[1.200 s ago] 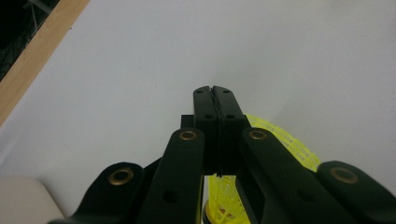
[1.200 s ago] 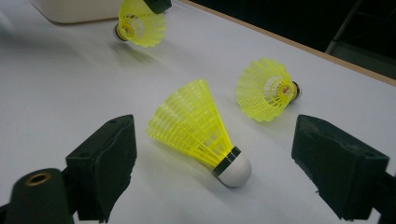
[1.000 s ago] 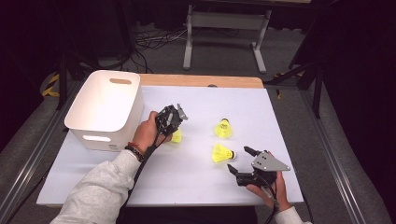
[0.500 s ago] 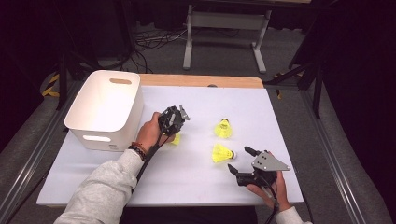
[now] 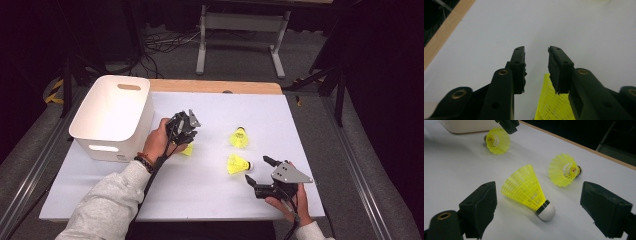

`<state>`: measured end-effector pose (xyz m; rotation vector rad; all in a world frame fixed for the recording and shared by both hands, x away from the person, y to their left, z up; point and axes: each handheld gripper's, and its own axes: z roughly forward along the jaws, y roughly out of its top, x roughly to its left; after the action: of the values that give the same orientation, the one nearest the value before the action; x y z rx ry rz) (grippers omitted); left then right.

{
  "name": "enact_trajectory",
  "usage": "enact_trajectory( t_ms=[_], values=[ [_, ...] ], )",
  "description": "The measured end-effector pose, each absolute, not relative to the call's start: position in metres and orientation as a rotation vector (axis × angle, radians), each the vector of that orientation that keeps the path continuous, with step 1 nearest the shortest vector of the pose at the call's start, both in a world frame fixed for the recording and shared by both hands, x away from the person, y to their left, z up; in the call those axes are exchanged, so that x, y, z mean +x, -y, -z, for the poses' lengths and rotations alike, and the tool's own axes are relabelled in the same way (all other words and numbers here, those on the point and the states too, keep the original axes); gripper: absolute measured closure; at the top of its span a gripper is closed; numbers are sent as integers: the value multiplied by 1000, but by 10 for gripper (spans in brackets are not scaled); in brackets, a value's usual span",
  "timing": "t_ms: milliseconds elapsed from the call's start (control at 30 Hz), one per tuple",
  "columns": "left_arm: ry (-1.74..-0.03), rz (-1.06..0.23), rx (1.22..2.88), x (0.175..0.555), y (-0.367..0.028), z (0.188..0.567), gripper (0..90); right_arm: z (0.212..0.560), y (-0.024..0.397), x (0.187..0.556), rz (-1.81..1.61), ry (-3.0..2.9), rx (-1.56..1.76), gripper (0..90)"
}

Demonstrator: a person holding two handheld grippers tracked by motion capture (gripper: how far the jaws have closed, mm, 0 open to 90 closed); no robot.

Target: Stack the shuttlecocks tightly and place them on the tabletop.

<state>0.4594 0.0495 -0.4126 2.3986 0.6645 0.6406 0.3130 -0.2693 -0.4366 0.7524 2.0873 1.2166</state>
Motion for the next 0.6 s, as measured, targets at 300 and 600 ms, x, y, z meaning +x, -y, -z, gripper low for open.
enact_trajectory(
  t_ms=[300, 600],
  values=[
    [-565, -703, 2262, 436, -67, 395, 596, 432, 271, 310, -1210, -2047, 724, 148],
    [-533, -761, 2109, 407, -89, 387, 495, 432, 271, 310, -1199, -2041, 738, 149]
  ],
)
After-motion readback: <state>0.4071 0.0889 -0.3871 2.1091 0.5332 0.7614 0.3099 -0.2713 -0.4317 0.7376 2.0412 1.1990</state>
